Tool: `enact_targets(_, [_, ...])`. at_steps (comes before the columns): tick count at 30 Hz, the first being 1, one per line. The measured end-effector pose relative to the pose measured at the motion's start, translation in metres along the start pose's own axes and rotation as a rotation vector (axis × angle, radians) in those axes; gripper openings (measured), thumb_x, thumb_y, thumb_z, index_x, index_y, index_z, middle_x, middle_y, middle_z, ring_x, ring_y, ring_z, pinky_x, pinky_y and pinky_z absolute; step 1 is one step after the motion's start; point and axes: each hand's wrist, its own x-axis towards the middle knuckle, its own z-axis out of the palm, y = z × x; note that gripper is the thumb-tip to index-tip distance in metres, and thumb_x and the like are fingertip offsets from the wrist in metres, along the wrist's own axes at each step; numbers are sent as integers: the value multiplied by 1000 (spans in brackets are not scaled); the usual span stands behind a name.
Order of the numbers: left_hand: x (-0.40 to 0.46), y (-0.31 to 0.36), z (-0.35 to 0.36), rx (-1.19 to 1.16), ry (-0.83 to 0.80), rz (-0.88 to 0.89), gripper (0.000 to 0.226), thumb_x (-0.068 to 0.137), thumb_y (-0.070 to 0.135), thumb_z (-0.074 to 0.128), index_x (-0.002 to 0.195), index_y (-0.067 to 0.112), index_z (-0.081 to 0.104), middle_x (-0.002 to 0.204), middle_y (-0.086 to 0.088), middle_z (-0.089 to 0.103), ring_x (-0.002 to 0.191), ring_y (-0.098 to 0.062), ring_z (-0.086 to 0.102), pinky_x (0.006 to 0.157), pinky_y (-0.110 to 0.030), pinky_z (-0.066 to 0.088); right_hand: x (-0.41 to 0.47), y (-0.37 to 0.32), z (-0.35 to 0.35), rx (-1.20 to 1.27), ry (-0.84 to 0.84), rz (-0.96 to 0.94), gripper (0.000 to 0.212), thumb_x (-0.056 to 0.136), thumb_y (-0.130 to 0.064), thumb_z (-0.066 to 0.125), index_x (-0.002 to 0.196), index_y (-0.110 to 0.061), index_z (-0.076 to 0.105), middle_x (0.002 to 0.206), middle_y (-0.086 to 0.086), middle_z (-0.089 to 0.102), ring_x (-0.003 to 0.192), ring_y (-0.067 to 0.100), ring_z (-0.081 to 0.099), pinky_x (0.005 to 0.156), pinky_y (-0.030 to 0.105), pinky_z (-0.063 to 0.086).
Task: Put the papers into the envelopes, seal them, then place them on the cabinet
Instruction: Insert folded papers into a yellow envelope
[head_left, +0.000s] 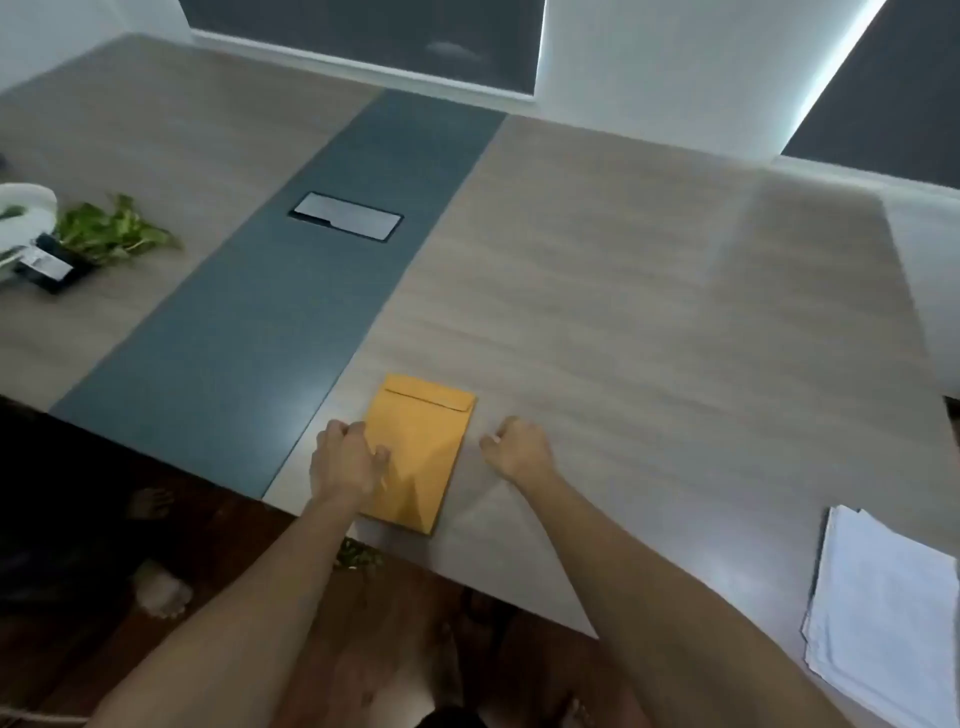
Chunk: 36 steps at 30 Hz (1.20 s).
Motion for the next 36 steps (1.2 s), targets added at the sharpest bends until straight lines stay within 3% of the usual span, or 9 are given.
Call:
enact_targets(3, [9,-15,6,-26,19,-81,57,90,45,63,133,10,52,131,-13,46,122,-30,42,96,-41,42,5,-9,23,78,-18,92,38,90,-39,58,104,-4,66,102,16,67,100,29,64,80,29,50])
enact_targets(6, [19,-23,13,-39,-6,-47,59,85,44,69,131,9,54,128,-13,48,119,-30,44,95,-42,44,7,-24,42,126,-34,178,31,91,-36,59,75,-10,57,65,7,52,59,22,51,52,26,43])
enact_targets(10, [24,-24,18,-43,-30,-9,62,78,43,77,127,13,55,122,-9,48,114,-28,46,92,-40,47,12,-35,54,112,-30,220,39,92,-28,59,60,-11,47,54,1,40,46,12,39,39,22,29])
enact_targets(15, [26,-22,23,12,-45,11,78,68,52,82,129,17,49,121,-8,44,111,-25,44,91,-38,46,15,-41,64,298,13,339,28,87,-25,65,68,-11,50,64,4,48,59,19,51,39,21,29])
enact_targets(19, [25,-13,26,156,-38,112,82,61,68,77,127,27,47,118,-3,42,109,-22,41,89,-33,41,17,-42,60,338,4,393,23,84,-29,70,84,-9,59,83,11,63,79,26,66,54,28,49])
enact_targets(22, [16,3,30,221,-46,207,80,63,73,71,128,31,49,122,-2,41,114,-21,38,92,-33,36,19,-36,54,376,39,438,37,84,-31,73,105,-4,60,108,13,66,100,28,65,68,32,52])
enact_targets(26, [-4,31,42,222,-92,334,82,69,72,67,136,31,44,134,-4,37,123,-23,34,97,-35,33,16,-16,42,375,134,482,62,85,-26,72,134,-4,39,135,16,48,122,32,51,88,40,50])
enact_targets(29, [-20,57,57,253,-101,457,84,72,72,64,141,31,41,141,-5,35,128,-24,31,102,-36,31,14,14,30,350,190,470,57,86,-25,69,133,-5,41,134,14,48,120,32,52,87,39,50])
enact_targets(36, [-53,125,89,325,-140,692,81,78,64,66,141,21,40,152,2,26,136,-24,26,109,-37,28,-8,110,-11,201,324,354,19,87,-13,63,105,-12,56,114,10,56,103,29,56,79,35,50])
